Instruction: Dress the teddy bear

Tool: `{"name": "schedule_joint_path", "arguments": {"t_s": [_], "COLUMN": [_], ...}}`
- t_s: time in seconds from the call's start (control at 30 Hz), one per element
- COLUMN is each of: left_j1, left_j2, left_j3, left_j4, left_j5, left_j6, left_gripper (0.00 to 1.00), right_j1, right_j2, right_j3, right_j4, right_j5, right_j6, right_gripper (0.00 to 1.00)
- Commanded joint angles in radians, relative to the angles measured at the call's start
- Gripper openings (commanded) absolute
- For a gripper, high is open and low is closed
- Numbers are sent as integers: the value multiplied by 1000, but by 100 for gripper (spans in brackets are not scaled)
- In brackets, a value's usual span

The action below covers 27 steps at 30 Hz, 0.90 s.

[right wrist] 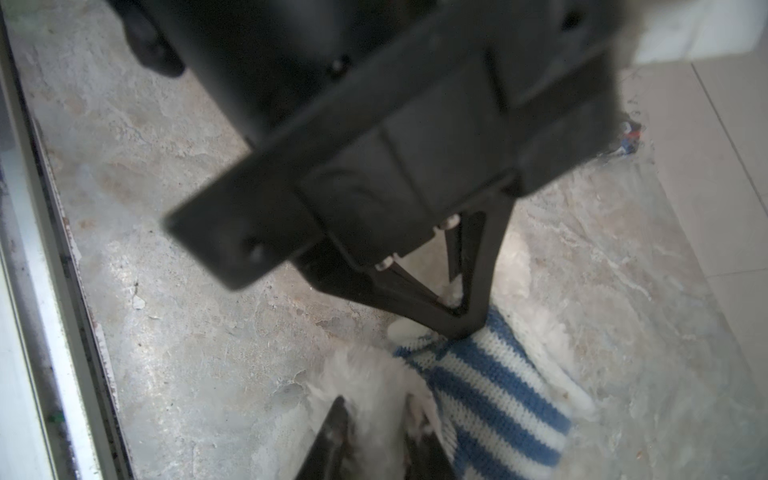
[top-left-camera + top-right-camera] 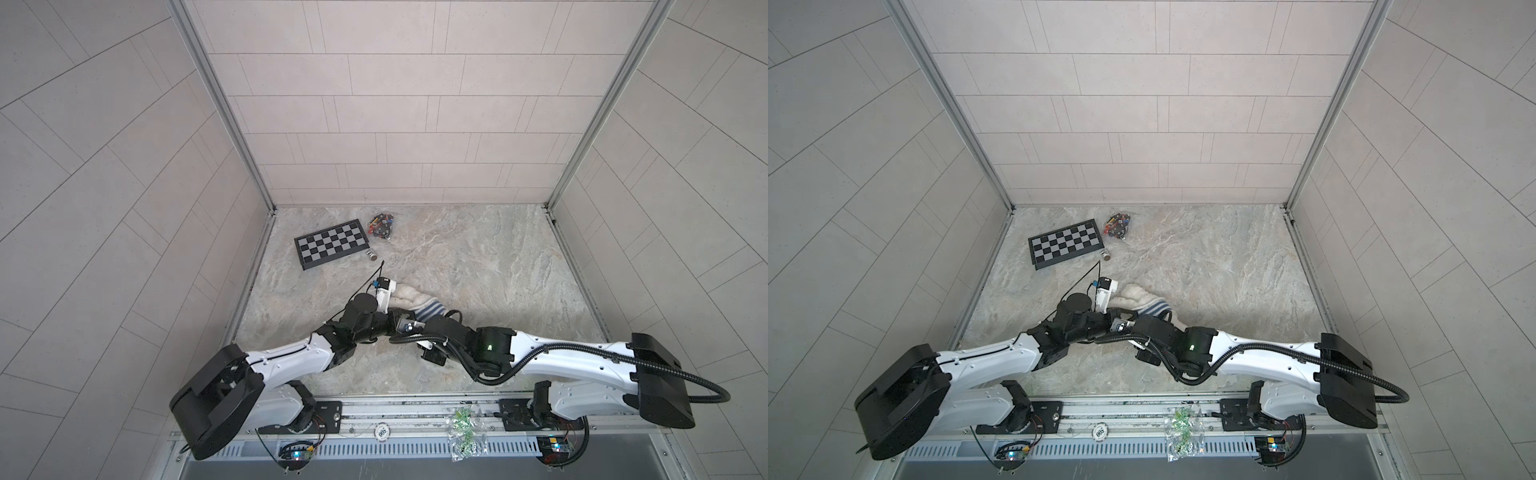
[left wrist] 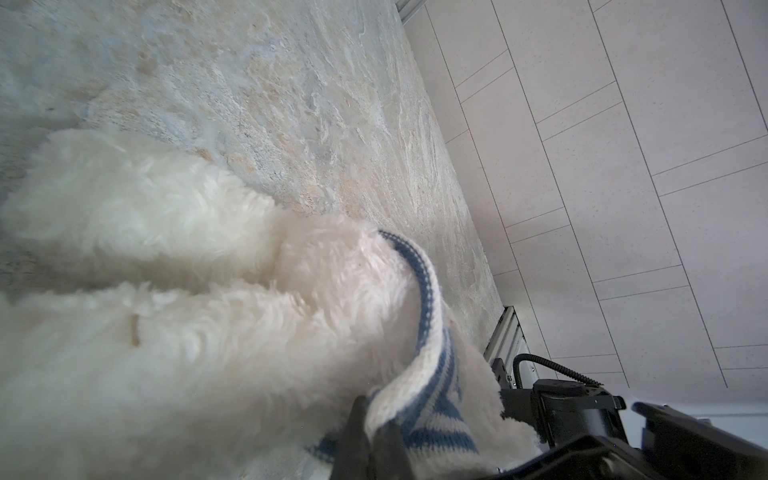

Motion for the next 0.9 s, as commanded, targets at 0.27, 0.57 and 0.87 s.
{"name": "schedule_joint_path", "arguments": {"t_s": [0.27,0.57,0.87], "left_j1": [11,18,16], "left_j2": [-91,-177,-223], "left_j3": [-1,-41,-45], "left_j4": [-109,-212,-281], "left_j5": [-30,-70,-88], "left_j6": [45,83,108], "left_gripper": [0,0,0], "right_j1": [-52,-278,-372], "right_j2": [-264,-440,-377], "right_j3": [-60,-173,-248], "right_j4": [71,168,199], "right_j5": [54,-129,-140], "right_j6": [110,369,499], "right_gripper": [0,0,1]}}
